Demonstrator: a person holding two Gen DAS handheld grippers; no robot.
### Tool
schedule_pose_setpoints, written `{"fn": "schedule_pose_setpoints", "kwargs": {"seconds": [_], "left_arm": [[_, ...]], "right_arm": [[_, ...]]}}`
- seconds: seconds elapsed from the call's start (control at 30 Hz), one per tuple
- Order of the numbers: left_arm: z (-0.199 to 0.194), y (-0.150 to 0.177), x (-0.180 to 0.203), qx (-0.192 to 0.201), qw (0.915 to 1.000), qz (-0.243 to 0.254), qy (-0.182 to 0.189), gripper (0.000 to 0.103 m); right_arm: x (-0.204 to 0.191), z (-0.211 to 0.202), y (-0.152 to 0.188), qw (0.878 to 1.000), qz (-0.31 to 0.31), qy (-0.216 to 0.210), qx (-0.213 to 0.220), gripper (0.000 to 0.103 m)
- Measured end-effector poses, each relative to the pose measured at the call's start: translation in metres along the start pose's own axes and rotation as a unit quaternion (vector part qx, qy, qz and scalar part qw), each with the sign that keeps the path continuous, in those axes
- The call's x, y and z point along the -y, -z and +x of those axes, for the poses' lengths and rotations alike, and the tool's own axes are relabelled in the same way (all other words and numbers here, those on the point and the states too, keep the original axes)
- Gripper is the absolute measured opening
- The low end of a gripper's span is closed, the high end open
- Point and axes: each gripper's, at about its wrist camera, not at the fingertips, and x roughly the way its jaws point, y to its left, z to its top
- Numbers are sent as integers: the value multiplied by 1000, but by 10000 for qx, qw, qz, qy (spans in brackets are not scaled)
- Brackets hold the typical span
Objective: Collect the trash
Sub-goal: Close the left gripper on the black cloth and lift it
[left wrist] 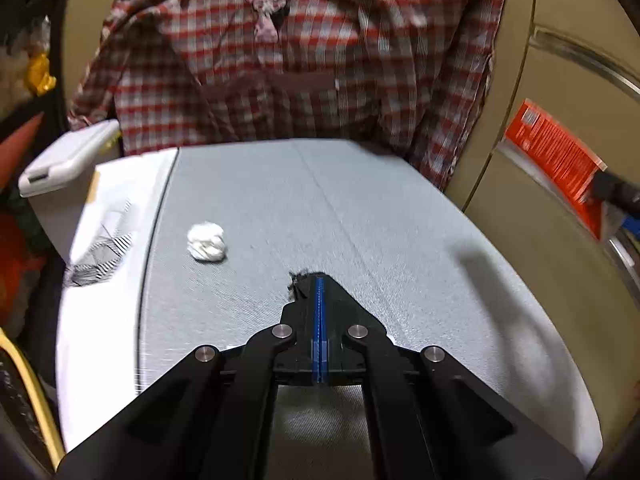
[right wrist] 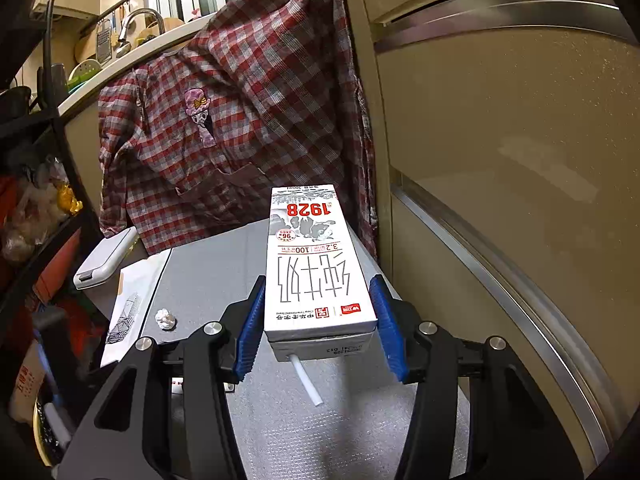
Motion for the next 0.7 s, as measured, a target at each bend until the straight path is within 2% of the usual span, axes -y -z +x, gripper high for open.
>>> {"fn": "schedule_pose_setpoints", "kwargs": {"seconds": [0.17,0.23,0.3,0.37,0.4,0.43,0.7], "left_arm": [[-30,-6,-2,221,9997,74,-16,0],[-31,-7,-2,79,9998,85,184,0],[-25,-4,0,-36,9999,85,117,0],[-19,0,2,-77,9999,37,127,13],[-15,2,3,-159,9998,39,115,40],[-9,4,5,-204,9997,58,75,56],[35,10,21,-602,9981,103,88,55]], "right_arm": [[2,-6,0,10000,31,-7,43,51],[5,-10,-1,9999,150,-23,36,51],[7,-15,-2,9995,286,-78,62,51],[6,-21,-3,9993,320,-110,127,51],[6,-23,-3,9994,301,-124,147,51],[6,-23,-3,9994,269,-132,160,51],[24,-9,-1,9991,414,-8,-18,51]]}}
